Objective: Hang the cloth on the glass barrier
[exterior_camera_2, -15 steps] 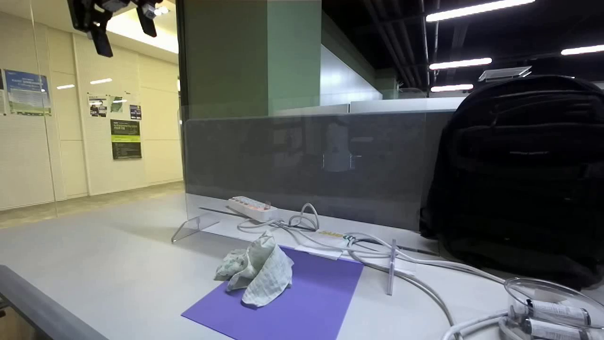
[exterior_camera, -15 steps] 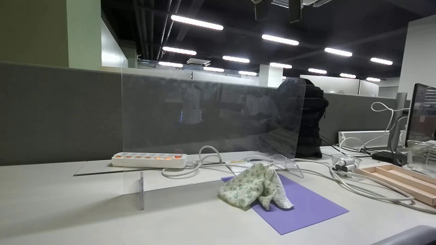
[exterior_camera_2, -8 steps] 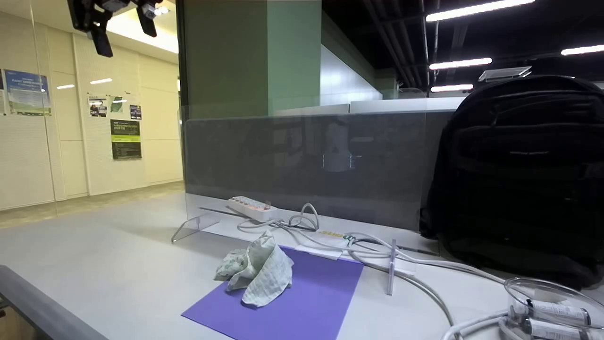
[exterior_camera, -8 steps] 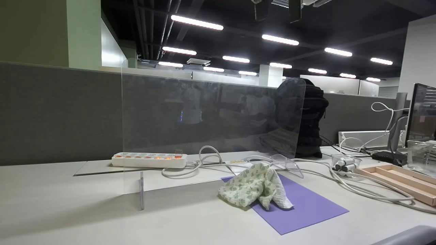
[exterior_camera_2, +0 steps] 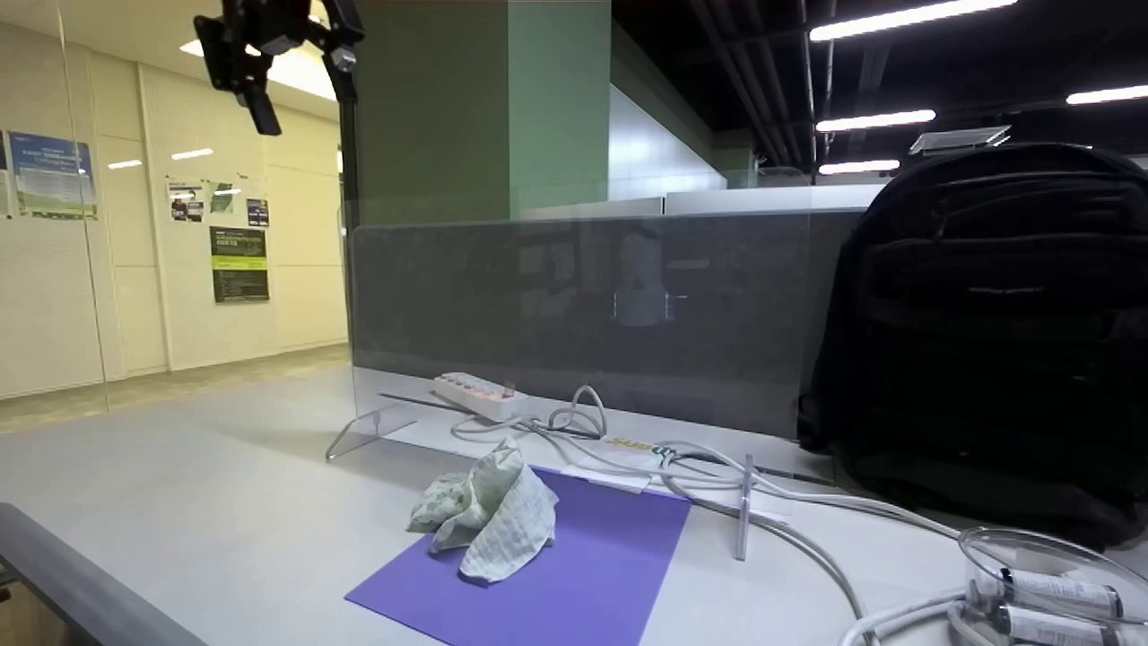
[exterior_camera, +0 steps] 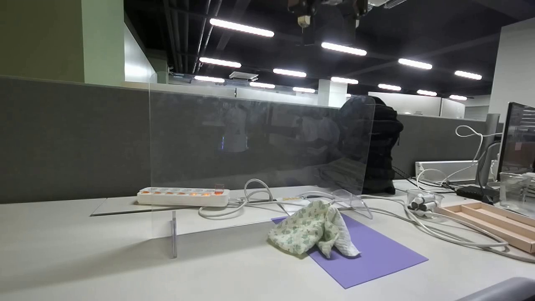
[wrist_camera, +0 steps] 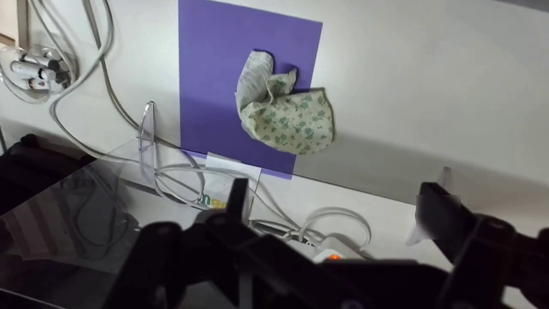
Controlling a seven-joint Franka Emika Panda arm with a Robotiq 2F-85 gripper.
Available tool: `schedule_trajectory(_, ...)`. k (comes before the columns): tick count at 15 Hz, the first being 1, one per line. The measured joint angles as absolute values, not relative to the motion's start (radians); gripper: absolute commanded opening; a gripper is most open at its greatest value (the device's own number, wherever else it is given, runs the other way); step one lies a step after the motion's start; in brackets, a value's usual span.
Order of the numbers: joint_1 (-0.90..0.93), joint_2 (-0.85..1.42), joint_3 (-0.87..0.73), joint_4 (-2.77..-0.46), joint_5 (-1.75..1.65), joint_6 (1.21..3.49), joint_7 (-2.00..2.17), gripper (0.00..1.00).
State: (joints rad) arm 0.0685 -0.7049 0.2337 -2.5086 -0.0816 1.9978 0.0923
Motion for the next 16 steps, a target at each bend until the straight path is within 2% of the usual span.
schedule_trajectory(7, 0.001, -0.505, 0.080, -2.560, -0.079, 2.253, 0.058, 1.00)
schedule_trajectory(16, -0.028, -0.268, 0.023, -2.531, -0.059, 2.320, 0.034, 1.00)
